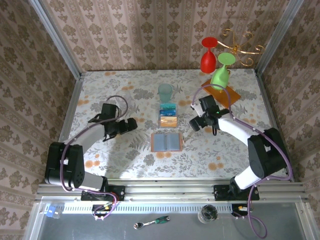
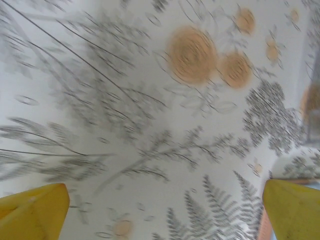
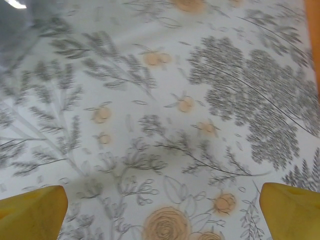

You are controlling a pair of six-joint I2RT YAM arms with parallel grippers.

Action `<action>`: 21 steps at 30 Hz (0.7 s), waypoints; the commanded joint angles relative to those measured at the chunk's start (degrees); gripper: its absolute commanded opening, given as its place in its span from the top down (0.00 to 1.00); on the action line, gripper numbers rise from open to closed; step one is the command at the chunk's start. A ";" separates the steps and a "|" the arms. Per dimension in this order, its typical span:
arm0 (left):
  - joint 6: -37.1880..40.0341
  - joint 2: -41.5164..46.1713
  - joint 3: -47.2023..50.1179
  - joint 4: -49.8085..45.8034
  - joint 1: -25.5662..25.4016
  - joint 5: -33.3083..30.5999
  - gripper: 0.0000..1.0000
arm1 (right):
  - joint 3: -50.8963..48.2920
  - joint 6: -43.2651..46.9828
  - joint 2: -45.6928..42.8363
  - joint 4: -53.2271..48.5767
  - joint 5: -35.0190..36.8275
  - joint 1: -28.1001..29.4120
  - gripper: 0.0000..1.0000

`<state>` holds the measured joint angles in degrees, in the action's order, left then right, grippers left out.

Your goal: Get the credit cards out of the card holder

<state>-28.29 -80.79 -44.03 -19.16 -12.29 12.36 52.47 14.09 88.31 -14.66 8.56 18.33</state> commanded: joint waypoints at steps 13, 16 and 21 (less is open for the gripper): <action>17.27 6.66 2.22 11.05 7.62 -26.83 0.00 | -18.91 -14.17 -5.34 37.41 3.81 -13.36 0.00; 21.87 6.88 6.70 20.66 7.72 -29.28 0.00 | -21.65 -14.34 -5.60 45.11 4.10 -13.57 0.00; 27.31 4.30 14.41 40.35 8.95 -26.60 0.00 | -24.95 -15.59 -2.57 55.01 4.01 -14.29 0.00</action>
<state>-6.81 -75.16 -32.62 6.42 -4.45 -14.31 28.95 0.14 84.51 30.22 10.79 4.58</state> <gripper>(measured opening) 0.999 0.999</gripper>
